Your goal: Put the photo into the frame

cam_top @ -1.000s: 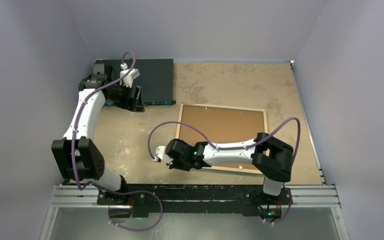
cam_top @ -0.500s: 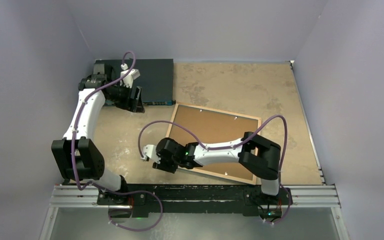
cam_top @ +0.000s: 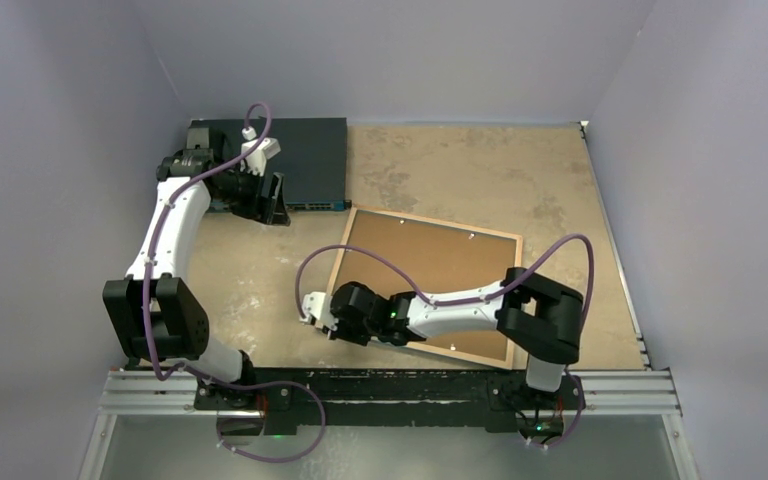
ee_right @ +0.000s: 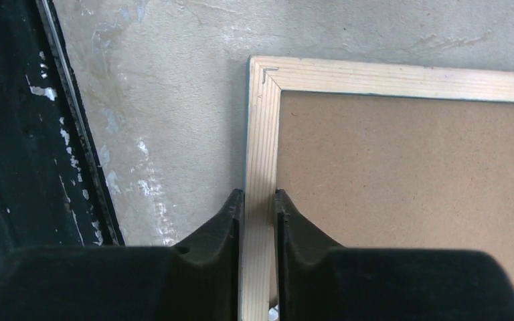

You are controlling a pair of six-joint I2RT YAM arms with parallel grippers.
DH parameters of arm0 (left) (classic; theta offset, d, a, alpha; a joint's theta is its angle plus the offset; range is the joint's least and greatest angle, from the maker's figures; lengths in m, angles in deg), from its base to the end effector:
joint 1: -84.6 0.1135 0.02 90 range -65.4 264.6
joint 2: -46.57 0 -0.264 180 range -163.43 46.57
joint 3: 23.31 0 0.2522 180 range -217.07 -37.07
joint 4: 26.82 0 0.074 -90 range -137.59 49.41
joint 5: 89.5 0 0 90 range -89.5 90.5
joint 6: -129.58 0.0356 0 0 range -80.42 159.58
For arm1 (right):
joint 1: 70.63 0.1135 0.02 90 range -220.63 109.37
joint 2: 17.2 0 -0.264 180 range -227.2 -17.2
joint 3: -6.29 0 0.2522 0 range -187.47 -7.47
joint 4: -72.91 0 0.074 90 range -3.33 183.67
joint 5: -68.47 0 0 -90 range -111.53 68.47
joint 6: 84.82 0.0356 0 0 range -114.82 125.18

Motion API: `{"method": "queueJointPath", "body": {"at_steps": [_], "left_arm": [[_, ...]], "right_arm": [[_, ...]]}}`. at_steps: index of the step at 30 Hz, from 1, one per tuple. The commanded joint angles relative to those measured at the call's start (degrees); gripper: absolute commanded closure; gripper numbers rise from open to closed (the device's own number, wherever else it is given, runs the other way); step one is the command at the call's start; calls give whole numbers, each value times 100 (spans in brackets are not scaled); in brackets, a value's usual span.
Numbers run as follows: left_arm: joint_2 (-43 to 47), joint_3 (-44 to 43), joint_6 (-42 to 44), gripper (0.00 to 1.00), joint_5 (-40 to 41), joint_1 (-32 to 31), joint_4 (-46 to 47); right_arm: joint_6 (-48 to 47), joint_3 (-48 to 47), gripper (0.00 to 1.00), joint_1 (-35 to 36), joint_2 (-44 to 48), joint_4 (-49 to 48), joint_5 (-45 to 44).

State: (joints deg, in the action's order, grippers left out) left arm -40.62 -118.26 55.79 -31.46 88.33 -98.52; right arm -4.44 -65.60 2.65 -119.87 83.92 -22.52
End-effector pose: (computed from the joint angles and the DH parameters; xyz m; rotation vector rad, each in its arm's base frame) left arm 0.3033 0.0009 0.3176 0.4429 2.5038 -0.6139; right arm 0.1088 0.3602 0.1690 -1.5574 1.7772 0.5403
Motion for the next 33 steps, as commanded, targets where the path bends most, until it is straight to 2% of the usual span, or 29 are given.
{"method": "queueJointPath", "body": {"at_steps": [1,2,6,13,22,25,29,33], "left_arm": [[126,-64,206,26,-194,32,-19],[129,-64,254,26,-241,27,-37],[296,66,834,26,-794,32,-192],[1830,1634,3253,21,-1404,32,304],[3456,2662,6384,21,-1958,23,-439],[4155,3137,7260,23,-2227,23,-148],[5014,3936,8309,24,-2508,15,896],[5335,4391,9577,24,-2912,16,1387]], "right_arm": [[99,217,94,55,155,124,-322],[86,218,100,55,176,136,-345],[6,109,100,21,522,265,-334],[-20,-225,100,-643,1368,455,378],[78,-396,100,-1486,1919,442,1356],[126,-520,100,-1615,1938,432,1689],[193,-695,100,-1670,1923,396,1951],[182,-979,100,-1672,1831,545,2056]]}}
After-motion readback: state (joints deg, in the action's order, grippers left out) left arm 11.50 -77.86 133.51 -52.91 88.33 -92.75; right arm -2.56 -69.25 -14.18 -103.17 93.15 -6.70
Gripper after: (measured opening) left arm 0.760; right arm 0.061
